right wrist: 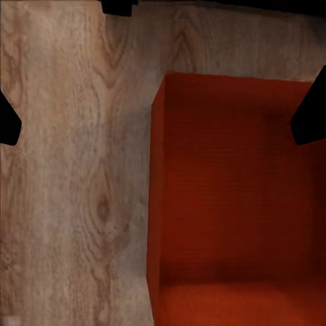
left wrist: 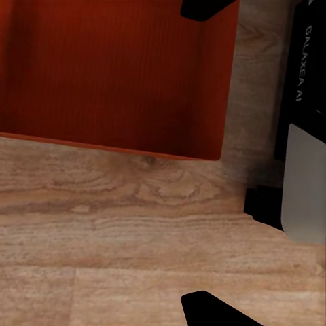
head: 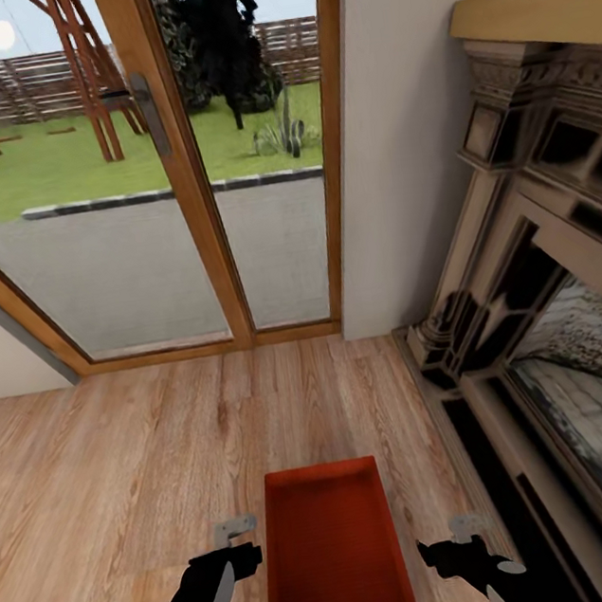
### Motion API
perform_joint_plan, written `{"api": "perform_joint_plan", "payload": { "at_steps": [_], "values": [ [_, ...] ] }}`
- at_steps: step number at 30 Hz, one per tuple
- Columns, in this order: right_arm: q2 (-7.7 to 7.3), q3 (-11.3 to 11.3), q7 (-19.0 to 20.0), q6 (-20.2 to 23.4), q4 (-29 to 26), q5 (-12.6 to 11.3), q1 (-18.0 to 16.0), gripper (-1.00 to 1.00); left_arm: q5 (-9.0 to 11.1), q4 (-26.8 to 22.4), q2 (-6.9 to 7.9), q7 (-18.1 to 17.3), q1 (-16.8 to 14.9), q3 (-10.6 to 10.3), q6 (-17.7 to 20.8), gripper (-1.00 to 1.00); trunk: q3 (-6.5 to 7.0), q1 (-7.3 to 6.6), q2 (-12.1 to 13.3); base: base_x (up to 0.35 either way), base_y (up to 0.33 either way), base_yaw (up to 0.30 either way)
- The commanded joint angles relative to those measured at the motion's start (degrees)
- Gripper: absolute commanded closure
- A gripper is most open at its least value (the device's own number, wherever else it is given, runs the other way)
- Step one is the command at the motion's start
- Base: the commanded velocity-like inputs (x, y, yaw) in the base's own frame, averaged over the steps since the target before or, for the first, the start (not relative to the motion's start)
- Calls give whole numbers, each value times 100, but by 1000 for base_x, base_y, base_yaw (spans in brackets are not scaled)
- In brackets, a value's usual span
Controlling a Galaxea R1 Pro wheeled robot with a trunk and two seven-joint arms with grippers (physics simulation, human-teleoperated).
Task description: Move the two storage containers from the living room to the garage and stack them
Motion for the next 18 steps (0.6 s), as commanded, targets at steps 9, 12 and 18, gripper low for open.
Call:
{"api": "perform_joint_plan", "payload": {
  "at_steps": [9, 12, 18],
  "values": [
    [196, 23, 0, 80, -364, -77, -17, -100, 21, 73, -49, 23, -2, 11, 59, -100, -166, 198, -365, 0, 0, 0],
    [223, 23, 40, 78, -356, -79, -18, -100, 16, 275, -48, 34, -13, 10, 61, -100, -220, 264, -485, 0, 0, 0],
    [231, 1, 17, 61, -348, -111, -18, -100, 31, 393, -78, -108, -20, 3, 61, -100, -328, 396, -726, 0, 0, 0]
  ]
}}
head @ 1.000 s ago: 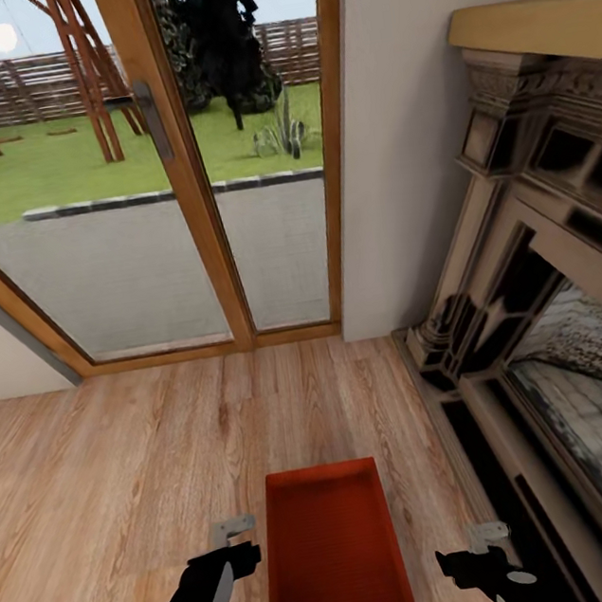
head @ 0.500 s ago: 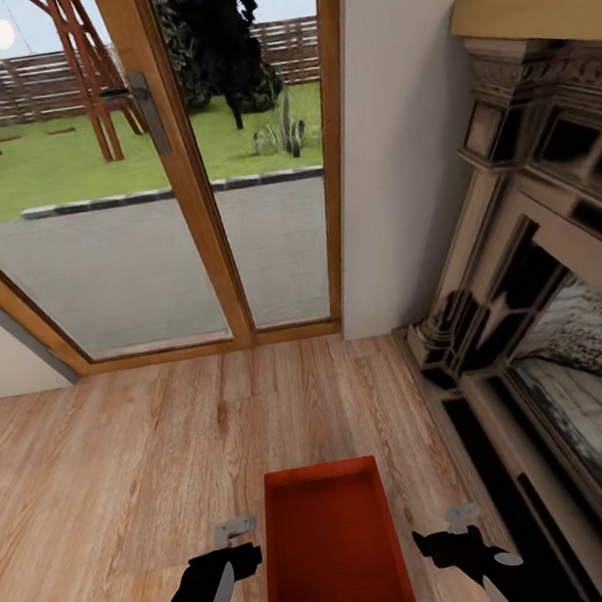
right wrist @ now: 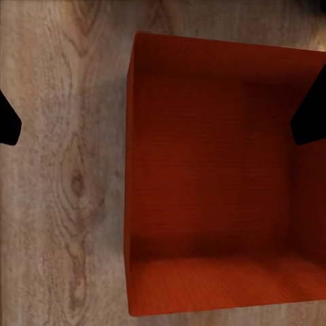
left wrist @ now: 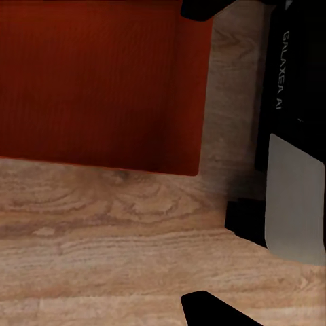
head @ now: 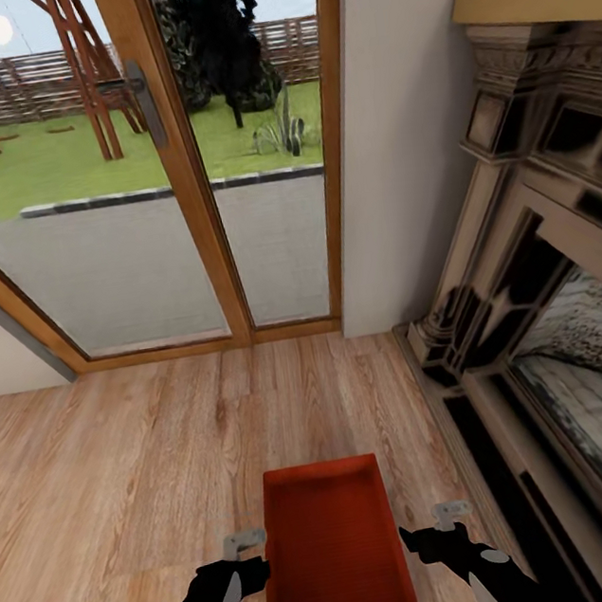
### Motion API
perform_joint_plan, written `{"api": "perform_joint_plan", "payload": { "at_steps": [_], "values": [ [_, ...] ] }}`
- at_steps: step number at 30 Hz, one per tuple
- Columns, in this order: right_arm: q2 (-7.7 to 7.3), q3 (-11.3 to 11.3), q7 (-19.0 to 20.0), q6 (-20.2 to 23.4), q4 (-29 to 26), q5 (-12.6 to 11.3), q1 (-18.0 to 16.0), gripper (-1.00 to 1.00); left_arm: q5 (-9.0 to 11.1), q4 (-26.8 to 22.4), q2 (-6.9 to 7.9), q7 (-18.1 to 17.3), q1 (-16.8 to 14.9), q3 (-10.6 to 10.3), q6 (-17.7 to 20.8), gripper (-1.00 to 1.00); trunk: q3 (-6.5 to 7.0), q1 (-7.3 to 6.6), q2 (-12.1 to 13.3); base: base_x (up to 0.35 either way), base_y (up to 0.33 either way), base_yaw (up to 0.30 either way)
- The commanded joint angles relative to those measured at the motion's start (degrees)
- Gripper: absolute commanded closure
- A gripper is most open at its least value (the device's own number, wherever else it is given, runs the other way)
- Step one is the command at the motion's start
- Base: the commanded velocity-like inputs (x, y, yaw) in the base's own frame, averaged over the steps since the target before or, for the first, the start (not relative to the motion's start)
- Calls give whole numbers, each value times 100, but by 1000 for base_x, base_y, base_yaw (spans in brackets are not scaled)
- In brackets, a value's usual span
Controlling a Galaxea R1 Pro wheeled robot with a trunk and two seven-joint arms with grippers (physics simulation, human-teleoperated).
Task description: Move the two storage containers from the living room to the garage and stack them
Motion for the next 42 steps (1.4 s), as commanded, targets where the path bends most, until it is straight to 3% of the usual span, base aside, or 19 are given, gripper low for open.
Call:
{"api": "perform_joint_plan", "payload": {
  "at_steps": [1, 29, 36, 42],
  "values": [
    [-3, 15, 0, 5, -2, -49, -2, -100, 19, -6, -2, -5, -3, 18, 28, -100, -23, 22, -44, 0, 0, 0],
    [-2, 46, -36, -31, -2, -7, -2, -100, 12, 293, 15, -6, -8, 12, 6, -100, -525, 637, -1167, 0, 0, 0],
    [-2, 47, -34, -51, 12, -7, -2, -100, 5, 242, 63, -36, -9, 3, -19, -100, -525, 637, -1167, 0, 0, 0],
    [-2, 47, -27, -39, 10, 13, -2, -100, -410, 220, 26, -135, -9, -129, -67, -100, -525, 637, -1167, 0, 0, 0]
  ]
}}
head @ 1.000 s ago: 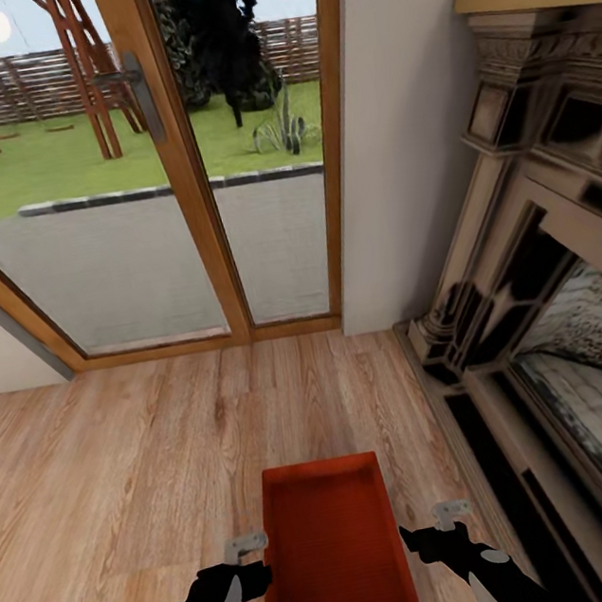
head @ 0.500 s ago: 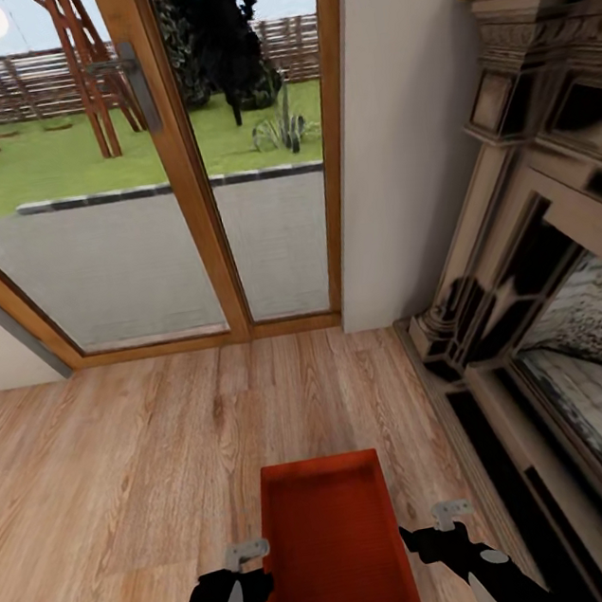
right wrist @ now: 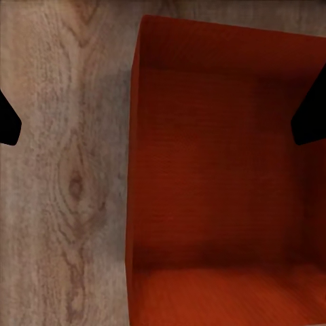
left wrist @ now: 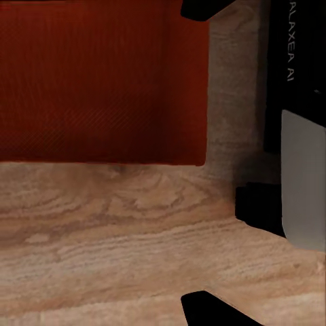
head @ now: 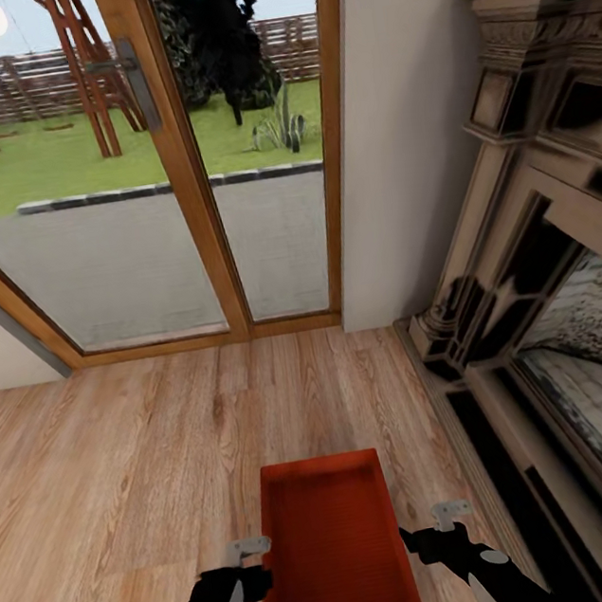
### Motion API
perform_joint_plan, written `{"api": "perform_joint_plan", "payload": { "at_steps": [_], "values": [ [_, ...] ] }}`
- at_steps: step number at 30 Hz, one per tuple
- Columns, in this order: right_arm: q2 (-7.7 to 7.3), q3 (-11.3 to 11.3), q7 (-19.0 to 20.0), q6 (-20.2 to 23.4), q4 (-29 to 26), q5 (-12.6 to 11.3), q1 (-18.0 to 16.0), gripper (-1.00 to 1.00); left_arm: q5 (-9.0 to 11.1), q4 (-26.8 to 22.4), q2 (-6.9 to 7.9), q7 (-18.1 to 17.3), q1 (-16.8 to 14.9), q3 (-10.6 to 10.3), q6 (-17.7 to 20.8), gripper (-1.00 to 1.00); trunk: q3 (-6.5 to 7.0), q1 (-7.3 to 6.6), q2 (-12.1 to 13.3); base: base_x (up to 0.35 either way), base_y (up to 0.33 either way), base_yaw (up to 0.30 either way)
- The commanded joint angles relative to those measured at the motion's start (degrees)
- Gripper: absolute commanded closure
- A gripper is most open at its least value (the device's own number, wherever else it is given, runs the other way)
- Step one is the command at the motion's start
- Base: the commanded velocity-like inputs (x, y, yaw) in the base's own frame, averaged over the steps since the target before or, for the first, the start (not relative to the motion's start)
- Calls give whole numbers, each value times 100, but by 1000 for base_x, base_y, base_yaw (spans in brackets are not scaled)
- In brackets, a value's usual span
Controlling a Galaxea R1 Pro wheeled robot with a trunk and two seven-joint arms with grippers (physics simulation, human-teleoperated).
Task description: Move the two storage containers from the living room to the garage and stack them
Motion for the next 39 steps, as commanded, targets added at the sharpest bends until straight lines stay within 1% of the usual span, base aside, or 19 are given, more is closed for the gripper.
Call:
{"api": "perform_joint_plan", "payload": {
  "at_steps": [1, 4, 5, 9, 10, 11, 20, 27, 36, 39],
  "values": [
    [-3, 16, 24, 20, 0, -48, -2, -100, -64, -13, -13, -60, -1, 12, 25, -100, -4, 0, -2, 0, 0, 0],
    [0, 18, 53, 45, 1, -58, -2, -100, -94, -16, -15, -113, -1, 2, 21, -100, -58, 66, -122, 0, 0, 0],
    [24, 92, 64, 58, 4, -58, -2, -100, -104, -17, -35, -128, -1, -1, 15, -100, -76, 88, -162, 0, 0, 0],
    [38, 476, 43, 65, 11, -68, -2, -100, -107, -17, -40, -133, -1, -3, 11, -100, -147, 175, -323, 0, 0, 0],
    [39, 544, 36, 61, 12, -75, -2, -100, -104, -17, -39, -133, -1, -3, 11, -100, -165, 197, -363, 0, 0, 0],
    [40, 563, 31, 58, 13, -80, -2, -100, -102, -17, -40, -134, -1, -3, 11, -100, -183, 219, -403, 0, 0, 0],
    [41, 578, 0, 41, 14, -95, -2, -100, -100, -17, -46, -138, -1, -3, 3, -100, -345, 417, -764, 0, 0, 0],
    [41, 570, -11, 30, 14, -91, -2, -100, -99, -17, -46, -139, -1, -3, 2, -100, -345, 417, -764, 0, 0, 0],
    [41, 570, -16, 9, 14, -90, -2, -100, -99, -17, -63, -140, -1, -3, 2, -100, -507, 615, -1125, 0, 0, 0],
    [27, 557, -40, 0, 14, -92, -2, -100, -99, -17, -80, -140, -1, -3, 2, -100, -507, 615, -1125, 0, 0, 0]
  ]
}}
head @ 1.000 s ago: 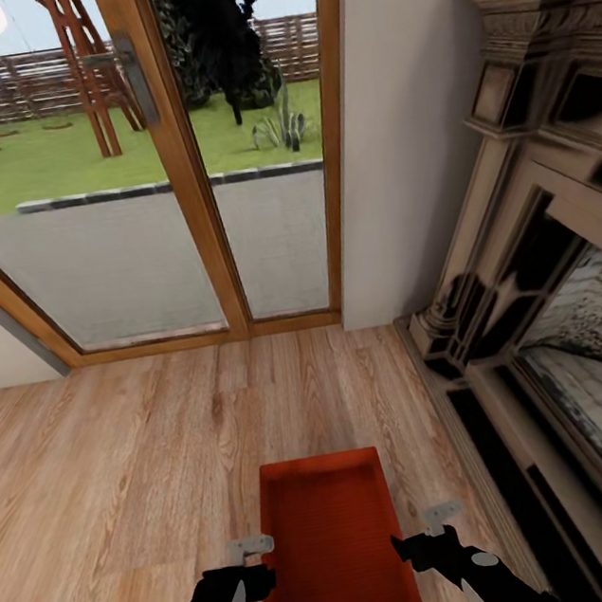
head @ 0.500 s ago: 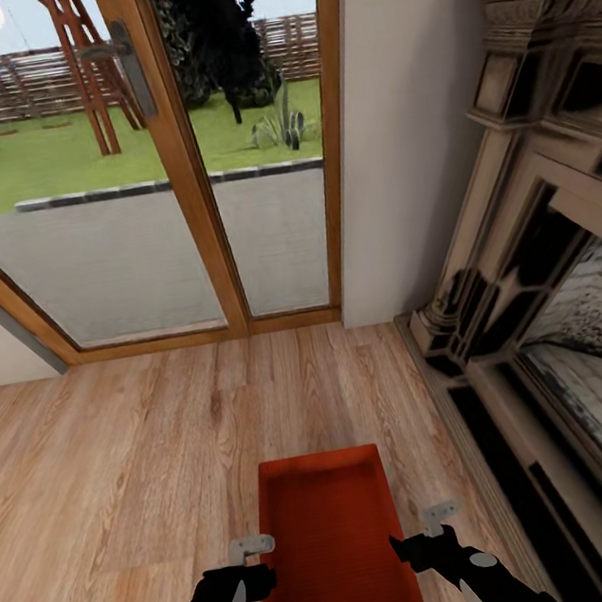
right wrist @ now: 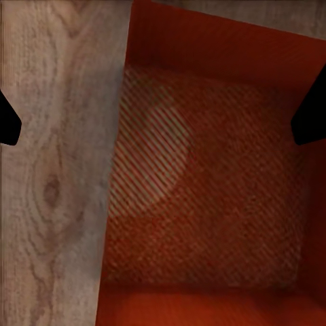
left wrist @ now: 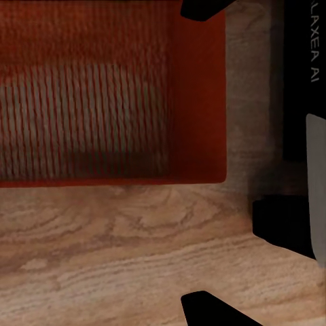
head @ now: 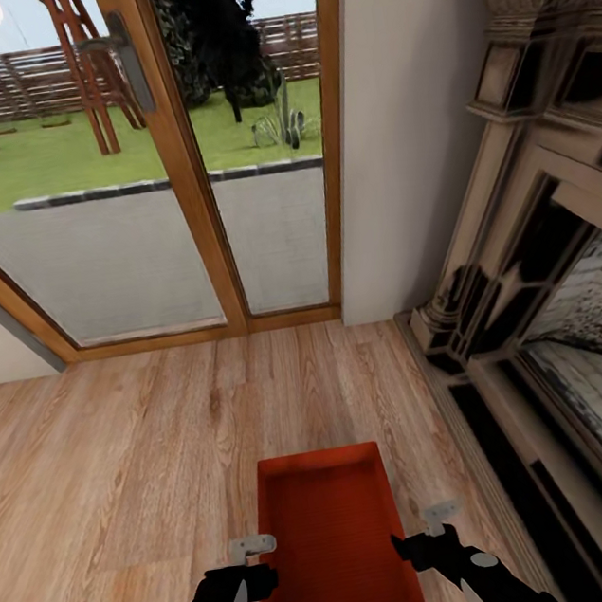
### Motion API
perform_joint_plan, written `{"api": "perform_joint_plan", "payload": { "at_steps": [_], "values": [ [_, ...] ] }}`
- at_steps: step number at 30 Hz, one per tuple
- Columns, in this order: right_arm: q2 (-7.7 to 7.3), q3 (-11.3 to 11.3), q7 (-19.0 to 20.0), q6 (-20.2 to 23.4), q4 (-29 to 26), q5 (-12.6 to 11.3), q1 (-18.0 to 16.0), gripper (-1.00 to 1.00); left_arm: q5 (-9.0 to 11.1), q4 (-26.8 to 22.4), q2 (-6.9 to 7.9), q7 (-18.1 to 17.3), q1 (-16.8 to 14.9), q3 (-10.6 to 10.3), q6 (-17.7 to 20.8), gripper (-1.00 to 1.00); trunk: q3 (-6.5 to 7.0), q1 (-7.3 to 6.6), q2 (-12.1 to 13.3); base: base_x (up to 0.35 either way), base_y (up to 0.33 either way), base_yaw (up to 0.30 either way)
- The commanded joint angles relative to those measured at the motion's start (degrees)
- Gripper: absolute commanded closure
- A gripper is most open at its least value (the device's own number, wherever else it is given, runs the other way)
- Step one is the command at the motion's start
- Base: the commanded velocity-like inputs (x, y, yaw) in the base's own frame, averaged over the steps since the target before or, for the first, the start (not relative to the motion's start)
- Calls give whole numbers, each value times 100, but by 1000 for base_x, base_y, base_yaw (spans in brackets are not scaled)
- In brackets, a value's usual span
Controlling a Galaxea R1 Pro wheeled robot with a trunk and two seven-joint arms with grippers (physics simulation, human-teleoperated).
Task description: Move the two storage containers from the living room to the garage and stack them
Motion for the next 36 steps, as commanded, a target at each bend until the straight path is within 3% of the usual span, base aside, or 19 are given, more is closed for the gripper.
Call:
{"api": "perform_joint_plan", "payload": {
  "at_steps": [1, 10, 15, 27, 36],
  "values": [
    [-4, 17, -7, -1, -1, -47, -2, -100, -26, -10, -8, -4, -1, 28, 28, -100, -4, -1, -2, 0, 0, 0],
    [-13, 7, -178, -9, 5, -55, -2, -100, -26, -10, -19, -4, -1, 28, 21, -100, -4, -1, -2, 0, 0, 0],
    [-14, 12, -191, -16, 8, -68, -2, -100, -26, -10, -34, -4, -1, 28, 21, -100, -94, 109, -202, 0, 0, 0],
    [-8, 11, -527, -17, 8, -76, -2, -100, -26, -7, -35, -4, -1, 28, 28, -100, -94, 109, -202, 0, 0, 0],
    [-7, 14, -538, -17, 8, -78, -2, -100, -26, -1, -31, 1, -1, 28, 31, -100, -255, 307, -563, 0, 0, 0]
  ]
}}
